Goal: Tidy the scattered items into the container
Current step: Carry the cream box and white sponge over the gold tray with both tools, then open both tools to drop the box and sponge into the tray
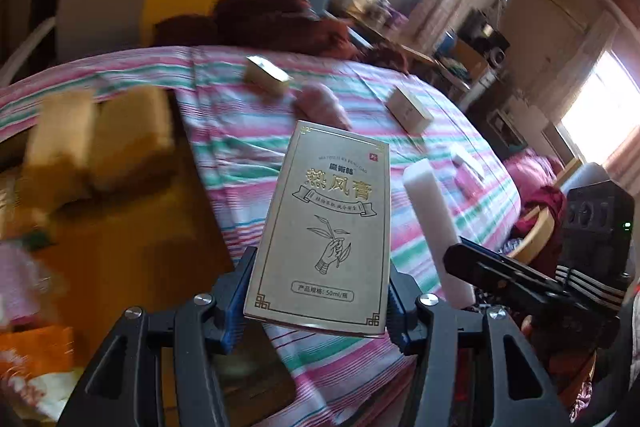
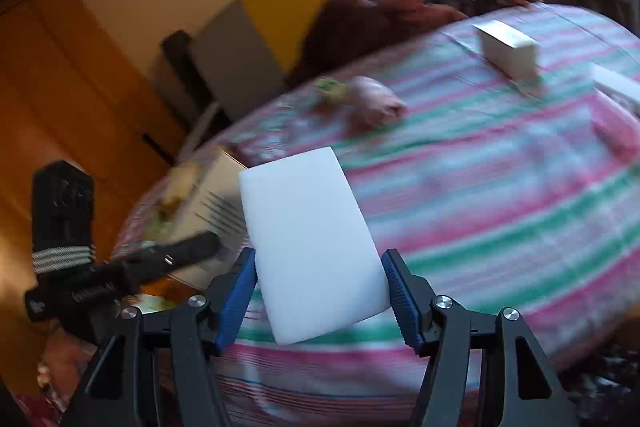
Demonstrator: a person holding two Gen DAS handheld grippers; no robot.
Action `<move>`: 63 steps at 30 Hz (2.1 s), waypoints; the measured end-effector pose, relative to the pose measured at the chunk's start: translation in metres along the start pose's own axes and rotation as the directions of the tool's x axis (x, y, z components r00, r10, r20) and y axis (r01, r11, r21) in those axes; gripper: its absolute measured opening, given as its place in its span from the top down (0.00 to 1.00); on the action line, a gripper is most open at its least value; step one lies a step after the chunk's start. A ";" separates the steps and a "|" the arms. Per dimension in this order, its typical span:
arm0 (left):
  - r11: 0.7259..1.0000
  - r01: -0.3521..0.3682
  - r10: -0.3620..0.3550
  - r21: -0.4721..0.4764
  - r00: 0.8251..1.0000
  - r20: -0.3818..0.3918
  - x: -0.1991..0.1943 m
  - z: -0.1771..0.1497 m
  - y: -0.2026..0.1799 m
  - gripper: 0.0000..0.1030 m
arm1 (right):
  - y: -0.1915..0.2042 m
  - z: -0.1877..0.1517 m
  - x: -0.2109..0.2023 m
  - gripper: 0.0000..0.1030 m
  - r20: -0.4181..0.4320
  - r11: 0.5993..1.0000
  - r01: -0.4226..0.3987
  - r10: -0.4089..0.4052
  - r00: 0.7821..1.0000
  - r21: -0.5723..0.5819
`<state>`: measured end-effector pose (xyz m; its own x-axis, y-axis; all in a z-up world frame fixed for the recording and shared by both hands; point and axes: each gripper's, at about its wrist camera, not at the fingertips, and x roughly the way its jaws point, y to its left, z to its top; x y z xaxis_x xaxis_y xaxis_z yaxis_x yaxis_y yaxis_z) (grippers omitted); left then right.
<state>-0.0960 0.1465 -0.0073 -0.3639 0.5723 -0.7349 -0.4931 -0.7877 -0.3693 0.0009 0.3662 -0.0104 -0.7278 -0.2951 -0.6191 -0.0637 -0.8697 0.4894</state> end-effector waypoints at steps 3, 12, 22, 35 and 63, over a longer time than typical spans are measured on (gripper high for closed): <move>0.998 -0.055 0.056 -0.044 0.998 0.034 -0.019 -0.004 0.025 0.46 | 0.036 0.005 0.011 0.38 -0.006 0.998 -0.050 0.049 0.999 -0.042; 0.970 -0.173 0.177 -0.174 0.984 0.011 -0.025 -0.018 0.097 0.46 | 0.115 0.004 0.075 0.38 -0.103 0.993 -0.078 0.068 0.992 -0.092; 0.936 -0.216 0.213 -0.278 0.976 -0.039 -0.014 -0.024 0.133 0.46 | 0.142 -0.004 0.131 0.37 -0.161 0.993 0.041 -0.059 0.985 -0.115; 0.924 -0.150 0.150 -0.352 0.988 -0.029 -0.019 -0.024 0.145 0.38 | 0.154 -0.002 0.134 0.23 -0.147 0.988 0.054 -0.075 0.986 -0.143; 0.885 -0.026 0.105 -0.465 0.984 0.144 -0.056 -0.016 0.161 0.38 | 0.182 -0.032 0.159 0.47 -0.248 0.947 -0.026 -0.057 0.967 -0.321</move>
<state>-0.1422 -0.0157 -0.0345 -0.5235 0.5136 -0.6798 -0.0598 -0.8180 -0.5720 -0.1047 0.1478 -0.0396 -0.5311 -0.3336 -0.7789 0.1777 -0.9426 0.2826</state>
